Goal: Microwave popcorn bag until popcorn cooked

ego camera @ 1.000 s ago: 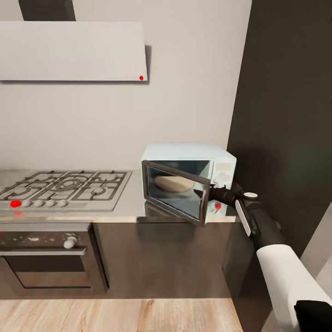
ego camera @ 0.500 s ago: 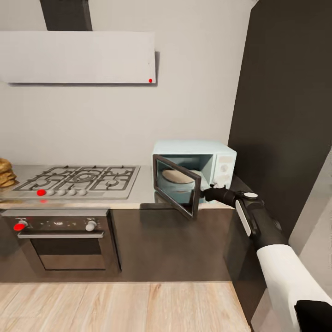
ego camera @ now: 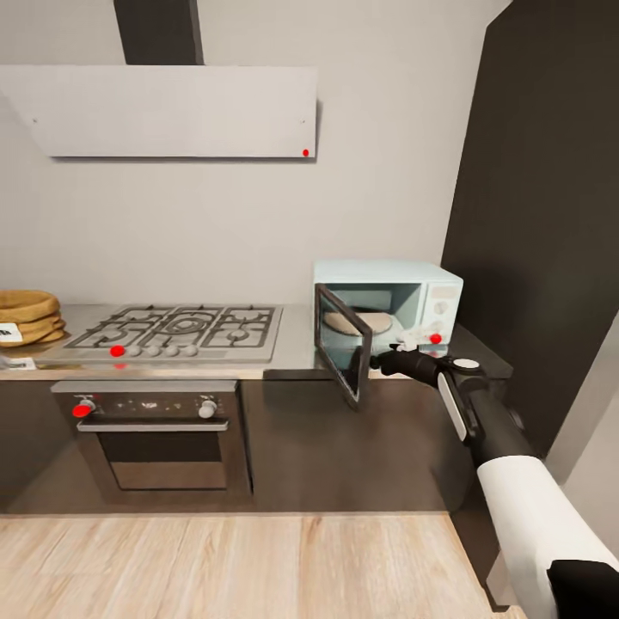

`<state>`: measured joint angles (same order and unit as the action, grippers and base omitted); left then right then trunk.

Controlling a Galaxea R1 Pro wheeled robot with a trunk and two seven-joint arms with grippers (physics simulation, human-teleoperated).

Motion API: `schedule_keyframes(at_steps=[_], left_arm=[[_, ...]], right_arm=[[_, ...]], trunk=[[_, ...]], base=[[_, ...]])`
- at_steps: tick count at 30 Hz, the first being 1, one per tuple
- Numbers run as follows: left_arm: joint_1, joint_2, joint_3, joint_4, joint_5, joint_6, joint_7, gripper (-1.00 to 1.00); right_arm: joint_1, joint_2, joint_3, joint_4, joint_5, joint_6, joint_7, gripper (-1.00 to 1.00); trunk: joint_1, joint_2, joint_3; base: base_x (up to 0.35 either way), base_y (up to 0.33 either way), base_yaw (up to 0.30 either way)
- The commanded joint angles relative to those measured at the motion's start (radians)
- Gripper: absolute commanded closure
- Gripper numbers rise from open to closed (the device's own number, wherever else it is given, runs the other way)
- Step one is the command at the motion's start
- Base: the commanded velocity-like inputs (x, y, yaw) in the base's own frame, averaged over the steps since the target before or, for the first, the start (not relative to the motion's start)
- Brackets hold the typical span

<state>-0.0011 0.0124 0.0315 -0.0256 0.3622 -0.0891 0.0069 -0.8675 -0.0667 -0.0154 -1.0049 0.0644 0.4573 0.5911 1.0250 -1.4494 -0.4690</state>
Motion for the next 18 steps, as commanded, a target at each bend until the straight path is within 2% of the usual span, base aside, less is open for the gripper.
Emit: schedule_keyframes(at_steps=[1, 12, 18], left_arm=[[0.0, 0.0, 0.003, -0.001, 0.001, -0.001, 0.001, -1.0], [0.0, 0.0, 0.002, -0.001, 0.001, -0.002, 0.001, -1.0], [0.0, 0.0, 0.002, -0.001, 0.001, -0.001, 0.001, -1.0]], right_arm=[[-0.001, 0.0, -0.002, -0.001, 0.005, 0.005, 0.007, -1.0], [-0.001, -0.01, -0.006, 0.011, 0.006, 0.004, 0.008, -1.0], [-0.001, -0.01, -0.006, 0.02, 0.005, 0.004, 0.007, -1.0]], trunk=[[0.0, -0.001, -0.001], [0.0, -0.001, -0.001], [0.0, -0.001, -0.001]], base=[[-0.001, 0.332, 0.0], [0.0, 0.324, 0.0], [0.0, 0.037, 0.0]])
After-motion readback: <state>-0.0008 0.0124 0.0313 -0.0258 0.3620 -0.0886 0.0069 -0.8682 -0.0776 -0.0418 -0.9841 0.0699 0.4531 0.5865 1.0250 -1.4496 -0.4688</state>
